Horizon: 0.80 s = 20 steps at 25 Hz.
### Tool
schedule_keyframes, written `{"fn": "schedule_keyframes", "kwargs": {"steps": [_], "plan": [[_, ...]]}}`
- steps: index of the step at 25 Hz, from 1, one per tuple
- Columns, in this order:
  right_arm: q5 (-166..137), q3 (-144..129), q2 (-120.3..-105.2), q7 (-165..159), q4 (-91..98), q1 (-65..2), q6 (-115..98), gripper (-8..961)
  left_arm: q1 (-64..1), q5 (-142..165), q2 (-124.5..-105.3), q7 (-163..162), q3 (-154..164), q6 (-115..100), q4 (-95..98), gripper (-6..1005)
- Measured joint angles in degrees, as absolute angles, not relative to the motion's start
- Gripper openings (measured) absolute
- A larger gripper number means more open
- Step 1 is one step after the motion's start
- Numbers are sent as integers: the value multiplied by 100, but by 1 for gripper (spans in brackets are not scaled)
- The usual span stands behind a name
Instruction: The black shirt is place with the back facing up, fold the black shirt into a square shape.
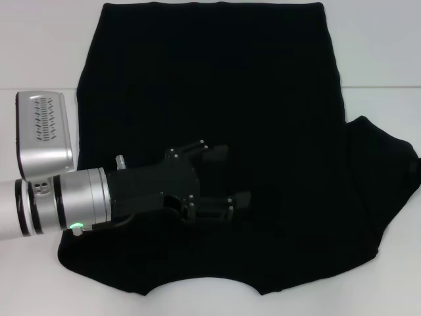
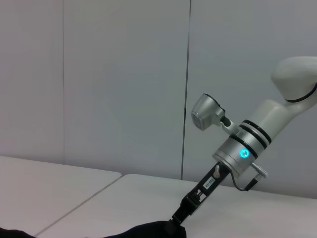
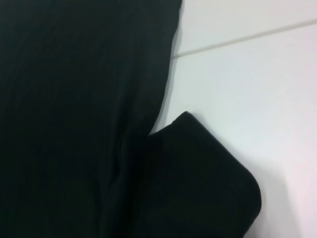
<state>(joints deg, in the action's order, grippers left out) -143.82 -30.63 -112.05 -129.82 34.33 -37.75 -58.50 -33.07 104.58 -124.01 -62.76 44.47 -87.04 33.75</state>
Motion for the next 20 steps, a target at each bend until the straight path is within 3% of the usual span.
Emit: {"fn": "schedule_keyframes", "kwargs": {"steps": [20], "plan": [[-14232, -3051, -11307, -12712, 3408, -3811, -5330, 10, -3324, 10459, -12402, -6422, 4447, -8700, 3375, 948]]}}
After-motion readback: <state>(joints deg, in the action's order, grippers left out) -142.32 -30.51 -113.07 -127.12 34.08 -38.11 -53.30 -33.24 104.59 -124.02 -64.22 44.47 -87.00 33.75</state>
